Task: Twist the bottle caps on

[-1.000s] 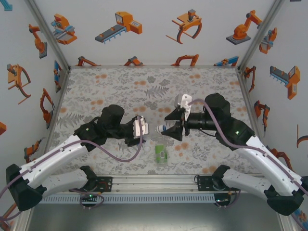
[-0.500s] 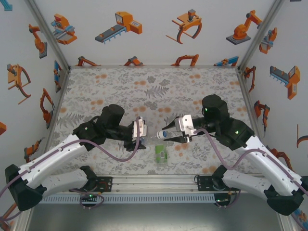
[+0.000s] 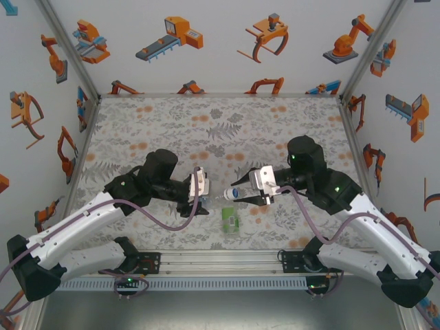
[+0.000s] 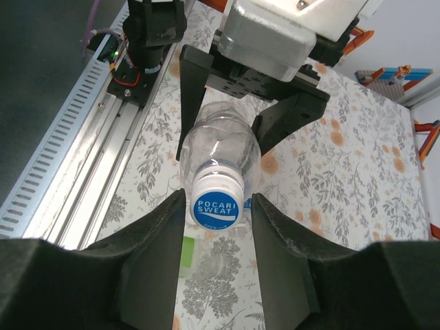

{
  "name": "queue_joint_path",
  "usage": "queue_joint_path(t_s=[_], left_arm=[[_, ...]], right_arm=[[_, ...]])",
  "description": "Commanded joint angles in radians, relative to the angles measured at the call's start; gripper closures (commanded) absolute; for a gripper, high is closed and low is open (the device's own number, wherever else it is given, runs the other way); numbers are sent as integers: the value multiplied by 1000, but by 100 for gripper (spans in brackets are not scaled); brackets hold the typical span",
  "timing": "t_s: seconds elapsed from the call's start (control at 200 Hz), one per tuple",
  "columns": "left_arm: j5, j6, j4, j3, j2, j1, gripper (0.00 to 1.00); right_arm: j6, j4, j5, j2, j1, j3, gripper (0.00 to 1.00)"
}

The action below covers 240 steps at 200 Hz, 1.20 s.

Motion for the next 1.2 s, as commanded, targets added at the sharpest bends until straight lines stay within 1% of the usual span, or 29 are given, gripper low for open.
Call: queue_joint_path(t_s=[0.0, 0.08, 0.18, 0.24, 0.31, 0.375, 0.451, 0.486, 0.566, 0.761, 0.871, 0.926, 0.966, 1.026, 1.162, 1.197], left_arm=[[34, -12, -10, 28, -15, -2, 100], [34, -13, -10, 28, -15, -2, 100], [31, -11, -10, 28, -15, -2, 100], [26, -13, -8, 30, -14, -2, 100], [7, -18, -2, 30, -12, -2, 100], [-20, -18, 6, 29, -7, -2, 100], [-61, -18, 25, 28, -1, -2, 100], [-82, -18, 34, 28, 4, -2, 100], [-127, -10, 60, 28, 16, -2, 100], [-194, 4, 158, 10, 42, -2, 100], [-223, 13, 199, 8, 64, -2, 100], [-234, 20, 212, 9, 76, -2, 100], [-237, 26, 218, 11, 86, -2, 100], [-236, 34, 212, 21, 99, -2, 100], [-223, 44, 200, 35, 111, -2, 100], [-217, 46, 199, 37, 112, -2, 100]], right_arm=[[-19, 11, -26, 8, 4, -13, 59], [-17, 12, -27, 9, 4, -13, 62], [-11, 16, -25, 12, 4, -14, 71], [16, 27, -14, 10, 4, -24, 77], [124, 73, 25, 8, 3, -47, 84], [253, 114, 63, 4, 4, -73, 88], [457, 179, 122, 1, 4, -105, 94], [575, 215, 166, 1, 4, -122, 100], [844, 262, 276, 7, 4, -150, 100], [1509, 257, 512, 11, 4, -215, 100], [1825, 241, 600, -14, 3, -267, 100], [1946, 215, 640, -22, 3, -284, 100], [1985, 228, 642, -21, 4, -295, 100], [1995, 244, 631, -11, 4, -299, 100], [1969, 208, 637, 9, 4, -267, 100], [1924, 198, 642, 9, 3, -256, 100]])
